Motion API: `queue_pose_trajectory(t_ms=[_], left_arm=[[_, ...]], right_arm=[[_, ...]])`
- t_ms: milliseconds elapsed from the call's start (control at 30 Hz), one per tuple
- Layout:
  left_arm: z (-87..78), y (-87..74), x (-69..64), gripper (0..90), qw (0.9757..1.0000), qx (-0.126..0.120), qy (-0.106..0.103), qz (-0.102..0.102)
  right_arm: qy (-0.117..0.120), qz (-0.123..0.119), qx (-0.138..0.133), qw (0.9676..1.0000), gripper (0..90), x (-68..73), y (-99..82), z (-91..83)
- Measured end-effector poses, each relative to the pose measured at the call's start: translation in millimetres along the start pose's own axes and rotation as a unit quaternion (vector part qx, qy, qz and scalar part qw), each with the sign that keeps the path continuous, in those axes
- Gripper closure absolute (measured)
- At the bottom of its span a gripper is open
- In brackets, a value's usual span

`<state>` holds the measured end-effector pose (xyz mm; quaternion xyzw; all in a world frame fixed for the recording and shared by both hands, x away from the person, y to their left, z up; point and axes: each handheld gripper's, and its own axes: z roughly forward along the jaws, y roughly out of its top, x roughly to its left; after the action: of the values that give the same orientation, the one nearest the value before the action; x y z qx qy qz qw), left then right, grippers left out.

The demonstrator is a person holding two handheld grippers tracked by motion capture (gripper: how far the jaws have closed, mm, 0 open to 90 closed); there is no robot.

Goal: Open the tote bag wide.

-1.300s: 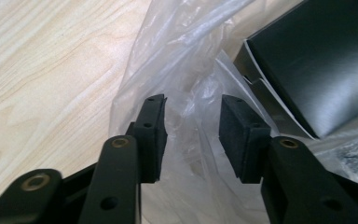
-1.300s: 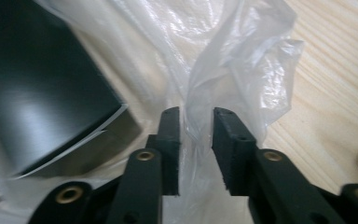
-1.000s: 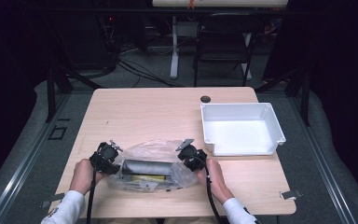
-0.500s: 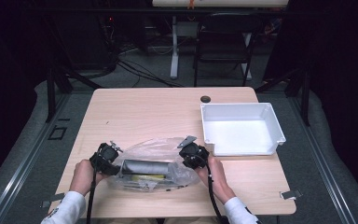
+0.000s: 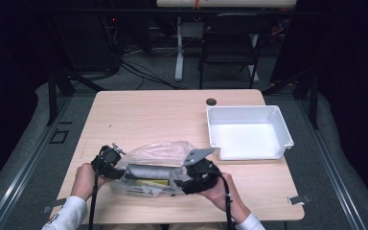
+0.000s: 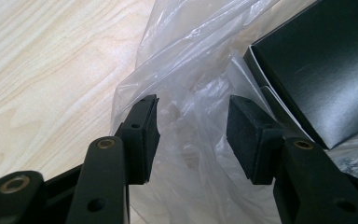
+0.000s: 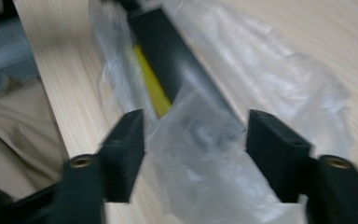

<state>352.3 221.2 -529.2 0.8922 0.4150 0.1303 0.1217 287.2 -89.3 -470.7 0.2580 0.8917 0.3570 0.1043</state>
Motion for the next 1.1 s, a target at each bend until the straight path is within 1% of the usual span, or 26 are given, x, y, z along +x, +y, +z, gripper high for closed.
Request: queue_pose_trajectory(t_ms=[33, 67, 100, 133, 167, 200, 233, 300, 400, 433, 533, 567, 633, 667, 733, 833, 867, 900, 933, 967, 1000, 1033, 1067, 1100], left_arm=[[0.0, -0.3, 0.0, 53.3, 1.0000, 0.000, 0.000, 0.000], [0.0, -0.7, 0.0, 53.6, 1.0000, 0.001, -0.001, -0.001], [0.3, -1.5, -0.1, 53.7, 1.0000, -0.001, 0.000, -0.002], [0.1, -2.0, 0.3, 54.0, 1.0000, 0.002, 0.000, 0.000], [0.6, -2.5, 0.5, 54.4, 1.0000, 0.003, -0.003, -0.001], [1.3, -3.2, 0.8, 54.7, 1.0000, 0.001, -0.004, -0.002], [1.6, -3.4, 1.5, 55.0, 1.0000, 0.003, -0.005, -0.001], [2.3, -3.6, 1.1, 55.5, 1.0000, 0.005, -0.005, -0.003], [2.2, -3.8, 0.9, 55.9, 1.0000, 0.006, -0.005, -0.003], [2.1, -3.7, 1.4, 56.0, 0.9999, 0.009, -0.006, -0.002], [2.6, -3.8, 2.3, 56.4, 0.9999, 0.012, -0.005, 0.000], [2.9, -3.7, 2.1, 56.4, 0.9999, 0.012, -0.004, 0.000], [3.1, -3.5, 1.7, 56.4, 0.9999, 0.012, -0.004, 0.000], [3.3, -3.5, 1.5, 56.4, 0.9999, 0.013, -0.005, 0.001], [3.9, -3.7, 1.1, 56.3, 0.9999, 0.012, -0.007, 0.000], [4.1, -3.6, 1.4, 56.1, 0.9999, 0.015, -0.007, 0.004], [4.1, -3.7, 1.3, 56.1, 0.9999, 0.015, -0.007, 0.004], [4.1, -3.6, 1.3, 56.0, 0.9998, 0.015, -0.008, 0.005], [4.3, -3.6, 1.0, 56.0, 0.9998, 0.016, -0.010, 0.006], [4.6, -3.5, 0.3, 56.0, 0.9998, 0.016, -0.009, 0.006], [4.9, -3.4, 0.2, 56.0, 0.9998, 0.017, -0.009, 0.008], [5.0, -3.5, 0.0, 56.0, 0.9998, 0.018, -0.009, 0.008], [5.3, -3.6, -0.3, 56.0, 0.9998, 0.018, -0.007, 0.010], [5.8, -3.8, -1.2, 56.0, 0.9997, 0.019, -0.009, 0.008]], right_arm=[[-0.019, -0.015, 0.017, 0.9996, 57.5, 6.2, -1.2, 6.7], [-0.039, -0.024, 0.028, 0.9986, 63.6, 9.3, -3.8, 14.7], [-0.038, -0.022, 0.042, 0.9982, 72.3, 8.4, -6.7, 21.4], [-0.045, -0.016, 0.049, 0.9977, 78.7, 5.5, -10.2, 26.1], [-0.055, -0.012, 0.065, 0.9963, 84.0, 2.4, -13.2, 29.5], [-0.060, -0.005, 0.067, 0.9959, 88.3, -2.4, -17.3, 33.3], [-0.064, 0.005, 0.071, 0.9954, 90.0, -8.0, -20.9, 35.3], [-0.072, 0.016, 0.089, 0.9933, 90.0, -16.9, -27.6, 38.9], [-0.088, 0.023, 0.113, 0.9895, 90.0, -27.1, -36.6, 40.9], [-0.094, 0.029, 0.122, 0.9876, 90.0, -30.2, -39.6, 40.9], [-0.115, 0.046, 0.135, 0.9831, 90.0, -41.2, -50.5, 42.3], [-0.120, 0.048, 0.145, 0.9809, 90.0, -44.8, -53.4, 42.3], [-0.132, 0.051, 0.154, 0.9779, 90.0, -49.6, -58.4, 43.6], [-0.132, 0.052, 0.161, 0.9767, 90.0, -51.3, -59.6, 42.9], [-0.134, 0.056, 0.163, 0.9758, 90.0, -52.0, -62.0, 43.2], [-0.139, 0.052, 0.179, 0.9725, 90.0, -52.6, -64.5, 43.5], [-0.138, 0.056, 0.177, 0.9729, 90.0, -52.9, -66.1, 44.2], [-0.135, 0.057, 0.185, 0.9717, 90.0, -53.9, -67.0, 44.2], [-0.137, 0.061, 0.184, 0.9715, 90.0, -54.6, -68.4, 44.4], [-0.134, 0.059, 0.194, 0.9701, 90.0, -55.9, -68.1, 43.2], [-0.129, 0.064, 0.190, 0.9711, 90.0, -55.9, -69.0, 43.7], [-0.132, 0.062, 0.196, 0.9699, 90.0, -56.3, -69.2, 43.0], [-0.130, 0.063, 0.197, 0.9697, 90.0, -56.2, -69.4, 42.9], [-0.128, 0.061, 0.203, 0.9689, 90.0, -56.4, -69.7, 43.1]])
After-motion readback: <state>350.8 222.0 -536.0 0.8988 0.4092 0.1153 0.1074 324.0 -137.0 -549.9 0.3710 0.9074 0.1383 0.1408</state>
